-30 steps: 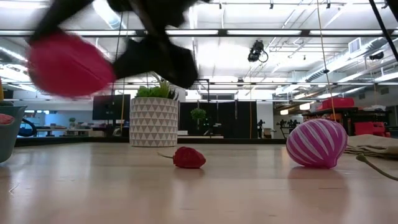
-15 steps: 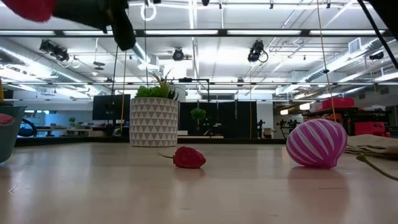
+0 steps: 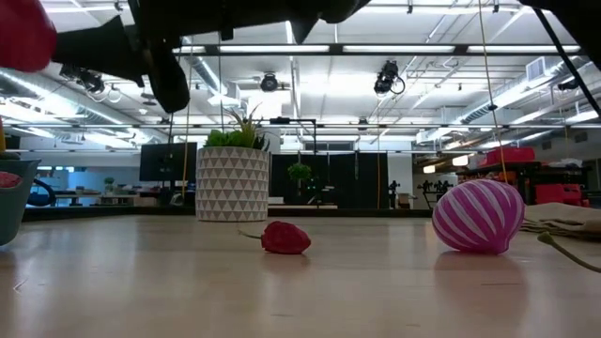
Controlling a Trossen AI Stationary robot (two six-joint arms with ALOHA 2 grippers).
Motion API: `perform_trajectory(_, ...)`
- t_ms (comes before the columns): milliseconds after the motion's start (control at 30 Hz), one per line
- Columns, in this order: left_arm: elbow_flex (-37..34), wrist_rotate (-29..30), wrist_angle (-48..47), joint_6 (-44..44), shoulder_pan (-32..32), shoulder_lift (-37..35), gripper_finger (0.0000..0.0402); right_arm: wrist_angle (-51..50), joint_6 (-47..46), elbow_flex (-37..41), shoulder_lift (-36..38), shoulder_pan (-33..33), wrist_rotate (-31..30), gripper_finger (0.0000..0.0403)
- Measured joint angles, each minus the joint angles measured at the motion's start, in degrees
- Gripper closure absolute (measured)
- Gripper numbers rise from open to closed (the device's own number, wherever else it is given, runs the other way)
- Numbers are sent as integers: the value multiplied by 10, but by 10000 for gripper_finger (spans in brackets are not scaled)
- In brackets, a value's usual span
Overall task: Pick and placing Produce into tupperware
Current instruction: Put the dragonfruit into the bin
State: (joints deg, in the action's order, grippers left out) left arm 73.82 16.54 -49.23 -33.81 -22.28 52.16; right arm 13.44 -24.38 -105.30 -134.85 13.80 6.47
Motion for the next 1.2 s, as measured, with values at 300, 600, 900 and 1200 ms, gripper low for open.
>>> perform_trajectory(300, 0, -24, -217, -286, -175, 32, 397, -5, -10, 0, 4, -2, 1, 170)
perform_trajectory(600, 0, -68, -233, -540, -360, 162, 399, -5, -29, 0, 4, -1, 15, 170)
perform_trajectory(900, -6, -55, -160, -777, -459, 310, 399, -5, -29, -1, 5, -1, 24, 170)
perform_trajectory(1200, -142, -42, 37, -886, -470, 364, 400, -5, -29, -1, 5, -1, 46, 170)
